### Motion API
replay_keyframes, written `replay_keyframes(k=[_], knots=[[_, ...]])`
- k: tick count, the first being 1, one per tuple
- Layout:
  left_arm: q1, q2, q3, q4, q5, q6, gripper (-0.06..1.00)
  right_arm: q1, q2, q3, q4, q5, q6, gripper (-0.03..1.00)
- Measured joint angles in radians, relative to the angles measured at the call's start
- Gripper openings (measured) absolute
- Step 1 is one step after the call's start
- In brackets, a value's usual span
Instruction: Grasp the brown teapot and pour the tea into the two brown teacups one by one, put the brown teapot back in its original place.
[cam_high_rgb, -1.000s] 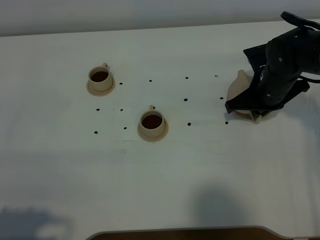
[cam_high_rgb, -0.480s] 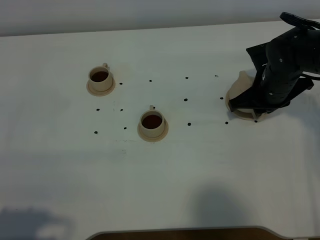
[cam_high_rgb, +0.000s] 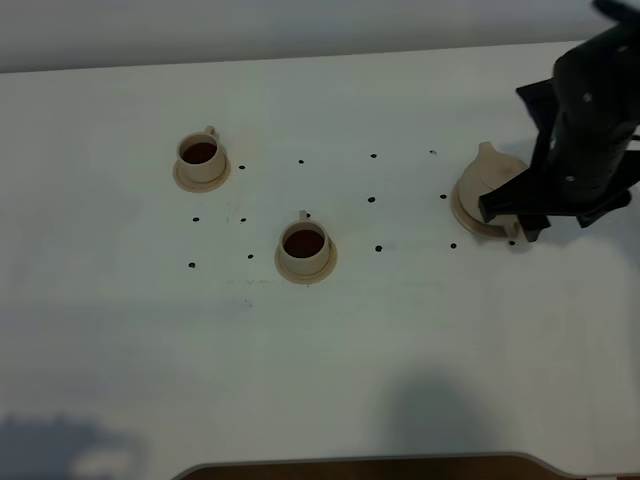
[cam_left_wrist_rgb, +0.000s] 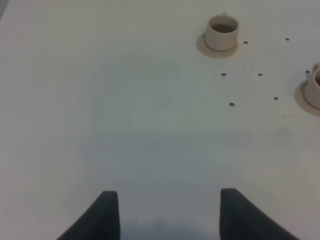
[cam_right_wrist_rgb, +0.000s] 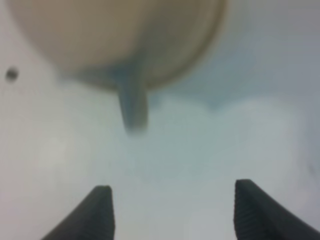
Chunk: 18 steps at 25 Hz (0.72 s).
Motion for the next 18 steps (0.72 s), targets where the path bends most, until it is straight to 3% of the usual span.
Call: replay_keyframes(k=[5,18], knots=[[0.0,0.0,0.0,0.0,0.0,0.0,0.49,0.029,-0.207,0.051,0.06,0.13,-0.022,0.51],[0.0,0.0,0.0,0.0,0.0,0.0,0.49,0.108,-0.878,0.492,0.181,0.192,-0.131,0.5]])
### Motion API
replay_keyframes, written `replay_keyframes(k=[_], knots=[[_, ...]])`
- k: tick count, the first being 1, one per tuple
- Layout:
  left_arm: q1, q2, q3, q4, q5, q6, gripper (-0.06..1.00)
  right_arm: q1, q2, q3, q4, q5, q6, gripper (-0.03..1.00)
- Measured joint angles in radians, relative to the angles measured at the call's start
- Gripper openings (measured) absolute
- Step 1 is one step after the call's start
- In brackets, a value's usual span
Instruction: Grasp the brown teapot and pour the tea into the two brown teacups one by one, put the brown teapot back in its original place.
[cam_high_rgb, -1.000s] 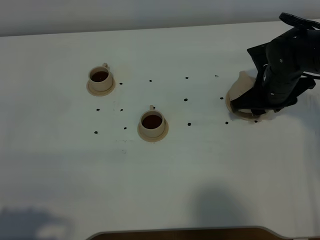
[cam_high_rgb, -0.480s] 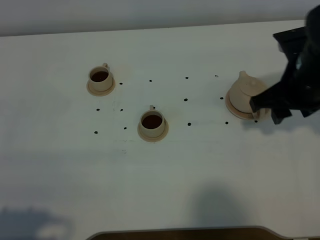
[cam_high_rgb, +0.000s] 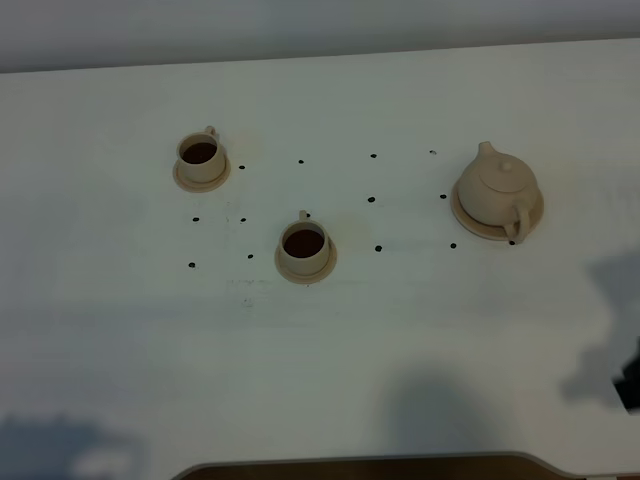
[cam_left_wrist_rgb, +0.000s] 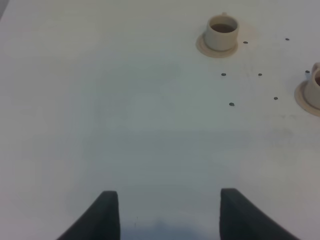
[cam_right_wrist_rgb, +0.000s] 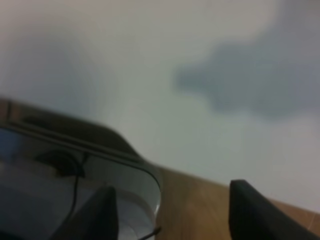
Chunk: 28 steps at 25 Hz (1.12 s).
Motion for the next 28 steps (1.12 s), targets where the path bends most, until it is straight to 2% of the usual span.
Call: replay_keyframes(k=[5,9,15,26,28], knots=[[0.0,0.0,0.0,0.0,0.0,-0.002,0.49,0.0,-0.257,0.138,0.026,-0.007,-0.094,0.5],[0.0,0.0,0.0,0.0,0.0,-0.002,0.49,0.0,-0.38,0.203,0.041,-0.038,-0.106,0.5],[0.0,0.0,0.0,0.0,0.0,-0.001,0.49,0.0,-0.415,0.233,0.068,-0.066,-0.109,0.49],[0.0,0.0,0.0,0.0,0.0,-0.001,0.49,-0.001,-0.416,0.236,0.059,-0.069,-0.094,0.41],[0.0,0.0,0.0,0.0,0.0,-0.001,0.49,-0.028,-0.419,0.236,0.062,-0.069,-0.1,0.4]])
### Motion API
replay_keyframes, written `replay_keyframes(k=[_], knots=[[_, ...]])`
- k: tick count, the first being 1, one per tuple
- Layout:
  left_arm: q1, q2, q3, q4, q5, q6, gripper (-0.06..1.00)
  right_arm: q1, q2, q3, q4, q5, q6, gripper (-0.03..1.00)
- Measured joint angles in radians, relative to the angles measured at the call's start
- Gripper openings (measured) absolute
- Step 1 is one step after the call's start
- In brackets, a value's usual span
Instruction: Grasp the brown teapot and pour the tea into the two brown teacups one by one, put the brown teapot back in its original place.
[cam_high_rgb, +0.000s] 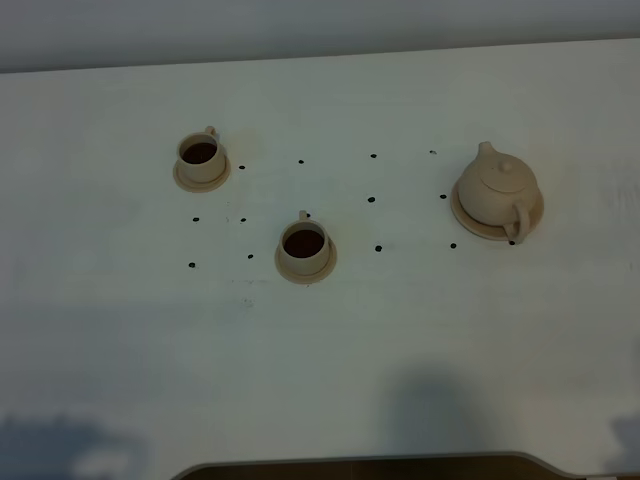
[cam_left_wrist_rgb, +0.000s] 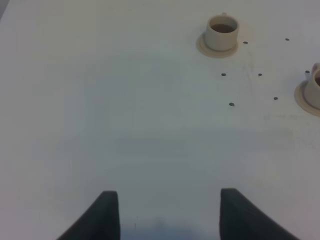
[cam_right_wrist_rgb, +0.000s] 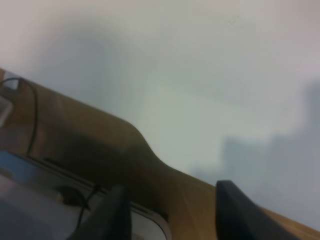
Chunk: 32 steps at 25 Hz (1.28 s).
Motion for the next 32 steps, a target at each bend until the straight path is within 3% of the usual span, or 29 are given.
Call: replay_keyframes(k=[14,32], knots=[[0.0,0.0,0.0,0.0,0.0,0.001,0.49,-0.341,-0.147,0.0,0.02,0.0,-0.027,0.25],[0.0,0.0,0.0,0.0,0.0,0.0,0.49,-0.379,-0.482,0.001,0.028,0.0,-0.035,0.21]])
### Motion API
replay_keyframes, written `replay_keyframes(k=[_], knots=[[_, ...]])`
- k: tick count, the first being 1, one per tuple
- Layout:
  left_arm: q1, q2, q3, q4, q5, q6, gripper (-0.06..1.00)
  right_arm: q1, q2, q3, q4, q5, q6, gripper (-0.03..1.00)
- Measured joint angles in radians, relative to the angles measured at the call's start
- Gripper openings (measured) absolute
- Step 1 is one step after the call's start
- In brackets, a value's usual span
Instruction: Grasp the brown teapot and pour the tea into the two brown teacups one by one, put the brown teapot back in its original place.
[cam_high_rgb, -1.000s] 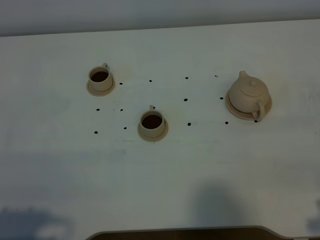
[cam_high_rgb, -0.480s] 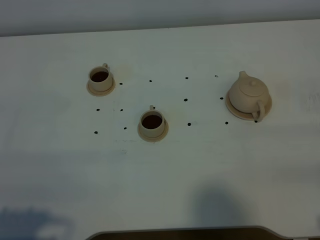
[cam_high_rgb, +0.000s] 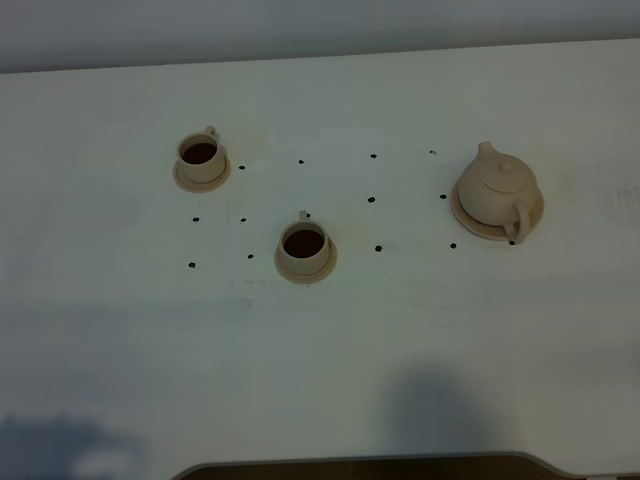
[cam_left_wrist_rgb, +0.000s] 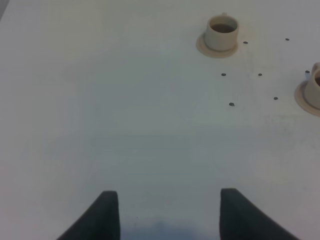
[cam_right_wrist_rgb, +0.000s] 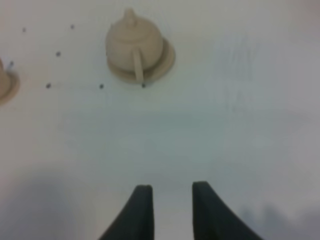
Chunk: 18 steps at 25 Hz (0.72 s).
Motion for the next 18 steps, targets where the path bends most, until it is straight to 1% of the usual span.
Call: replay_keyframes(k=[18], knots=[[0.0,0.0,0.0,0.0,0.0,0.0,0.49,0.0,-0.027,0.0,0.001,0.001,0.0,0.21]])
